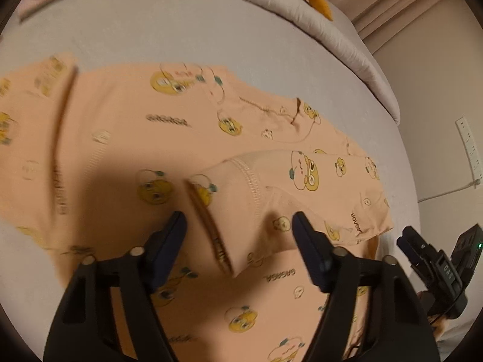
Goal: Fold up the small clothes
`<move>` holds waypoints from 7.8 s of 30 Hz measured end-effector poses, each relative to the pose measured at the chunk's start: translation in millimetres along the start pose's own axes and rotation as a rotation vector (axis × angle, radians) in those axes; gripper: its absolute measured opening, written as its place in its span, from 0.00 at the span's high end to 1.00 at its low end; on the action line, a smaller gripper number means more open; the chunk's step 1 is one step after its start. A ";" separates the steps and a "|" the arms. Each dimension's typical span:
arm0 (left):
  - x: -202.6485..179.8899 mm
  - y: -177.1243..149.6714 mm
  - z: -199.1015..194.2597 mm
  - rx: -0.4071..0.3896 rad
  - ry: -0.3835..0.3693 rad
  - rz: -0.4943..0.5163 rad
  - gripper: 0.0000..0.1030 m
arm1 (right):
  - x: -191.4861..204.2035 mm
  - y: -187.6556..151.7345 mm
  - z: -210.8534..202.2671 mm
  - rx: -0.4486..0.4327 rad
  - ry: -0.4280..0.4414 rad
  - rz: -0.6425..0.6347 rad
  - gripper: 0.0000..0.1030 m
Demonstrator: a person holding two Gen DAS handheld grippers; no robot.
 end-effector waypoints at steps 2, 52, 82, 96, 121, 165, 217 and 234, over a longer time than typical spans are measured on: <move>-1.7 2.2 2.1 -0.020 0.027 0.012 0.59 | -3.8 -0.8 0.3 0.001 -0.007 0.008 0.30; 87.1 44.0 -42.4 -0.110 0.317 0.097 0.88 | 31.0 -9.3 51.5 0.151 -0.051 -0.158 0.49; 138.1 30.5 -113.3 -0.221 0.288 -0.112 0.42 | 38.3 -5.4 43.8 0.122 -0.106 -0.158 0.49; 257.6 2.4 -209.7 -0.409 0.425 -0.492 0.42 | 77.5 8.0 -21.3 -0.037 -0.028 -0.201 0.42; 326.4 17.1 -191.2 -0.430 0.401 -0.628 0.94 | 104.3 -4.5 -24.0 -0.026 -0.055 -0.248 0.42; 37.1 60.4 -127.6 -0.331 0.132 0.081 0.94 | 86.1 -7.9 -56.1 -0.110 0.001 -0.198 0.42; 155.5 -14.9 -145.3 -0.274 0.225 -0.185 0.31 | 219.8 -45.9 67.9 0.233 0.213 -0.428 0.42; 175.8 -23.8 -164.7 -0.293 0.272 -0.201 0.33 | 252.9 -61.7 129.2 0.228 0.065 -0.501 0.91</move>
Point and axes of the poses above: each gripper's, at about its wrist camera, not at the fingertips, and z roughly the way its jaws point, x to its left, y to its top, the point moved 5 cm from there along z, roughly the way its jaws point
